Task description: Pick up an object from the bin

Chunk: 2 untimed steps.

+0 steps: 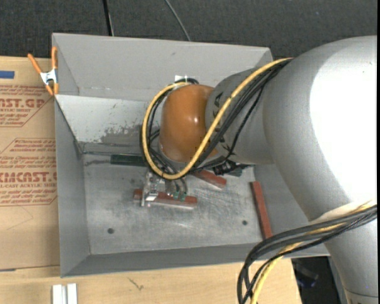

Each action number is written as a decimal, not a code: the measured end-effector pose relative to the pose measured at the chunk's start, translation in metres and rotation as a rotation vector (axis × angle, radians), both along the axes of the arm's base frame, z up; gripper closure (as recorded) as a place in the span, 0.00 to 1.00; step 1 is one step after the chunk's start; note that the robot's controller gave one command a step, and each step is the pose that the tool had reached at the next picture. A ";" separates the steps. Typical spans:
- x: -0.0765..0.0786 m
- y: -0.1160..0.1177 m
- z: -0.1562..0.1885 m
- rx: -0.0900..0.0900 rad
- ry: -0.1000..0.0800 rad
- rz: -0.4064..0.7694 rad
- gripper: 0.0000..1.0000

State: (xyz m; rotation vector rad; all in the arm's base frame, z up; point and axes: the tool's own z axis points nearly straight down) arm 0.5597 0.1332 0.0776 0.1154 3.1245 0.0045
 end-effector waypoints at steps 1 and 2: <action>0.000 0.000 0.000 0.000 0.000 0.000 1.00; 0.022 0.015 0.131 -0.001 0.013 0.002 1.00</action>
Offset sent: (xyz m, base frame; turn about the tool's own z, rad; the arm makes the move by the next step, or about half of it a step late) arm 0.0213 0.0137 0.1315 -0.0001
